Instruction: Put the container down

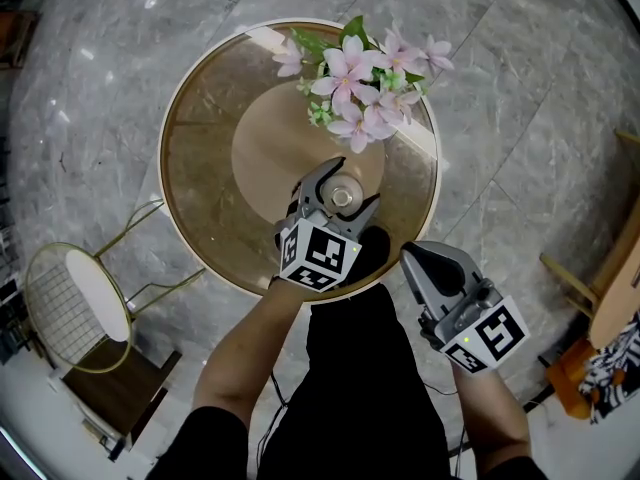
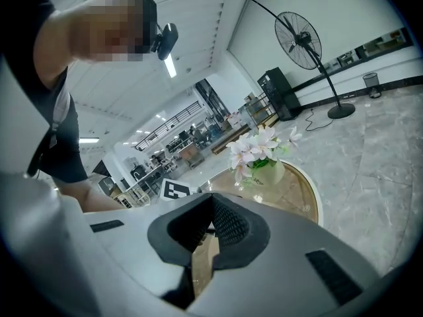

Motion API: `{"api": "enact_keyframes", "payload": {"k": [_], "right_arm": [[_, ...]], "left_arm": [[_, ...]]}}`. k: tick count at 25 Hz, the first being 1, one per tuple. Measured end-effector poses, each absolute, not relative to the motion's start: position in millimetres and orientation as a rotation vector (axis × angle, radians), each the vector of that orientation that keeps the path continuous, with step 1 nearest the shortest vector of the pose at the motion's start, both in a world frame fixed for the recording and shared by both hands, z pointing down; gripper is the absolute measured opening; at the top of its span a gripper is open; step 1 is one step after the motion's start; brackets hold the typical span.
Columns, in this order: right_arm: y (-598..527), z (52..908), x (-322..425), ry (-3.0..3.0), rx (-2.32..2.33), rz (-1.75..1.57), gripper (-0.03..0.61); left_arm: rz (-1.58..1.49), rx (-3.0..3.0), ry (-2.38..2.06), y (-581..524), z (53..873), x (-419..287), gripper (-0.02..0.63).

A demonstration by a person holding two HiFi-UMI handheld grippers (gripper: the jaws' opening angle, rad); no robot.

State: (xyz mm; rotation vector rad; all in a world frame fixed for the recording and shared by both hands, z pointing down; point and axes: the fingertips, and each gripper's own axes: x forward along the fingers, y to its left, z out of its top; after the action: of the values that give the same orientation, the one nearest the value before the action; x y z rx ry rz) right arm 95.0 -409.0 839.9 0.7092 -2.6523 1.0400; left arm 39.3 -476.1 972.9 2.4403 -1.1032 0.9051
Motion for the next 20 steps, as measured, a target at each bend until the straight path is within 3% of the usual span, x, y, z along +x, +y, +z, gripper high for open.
{"api": "enact_keyframes", "payload": {"k": [13,20], "right_arm": [[-387.2,823.7,87.6,-2.663,0.741,1.019,0.014],[-364.2,776.0,75.1,-2.680,0.797,0.982,0.015]], "left_arm": [[0.900,2.507,-1.068,-468.5,964.7,38.1,0.350],[0.819,2.559,-1.116,-455.2,891.5,22.0,0.327]]}}
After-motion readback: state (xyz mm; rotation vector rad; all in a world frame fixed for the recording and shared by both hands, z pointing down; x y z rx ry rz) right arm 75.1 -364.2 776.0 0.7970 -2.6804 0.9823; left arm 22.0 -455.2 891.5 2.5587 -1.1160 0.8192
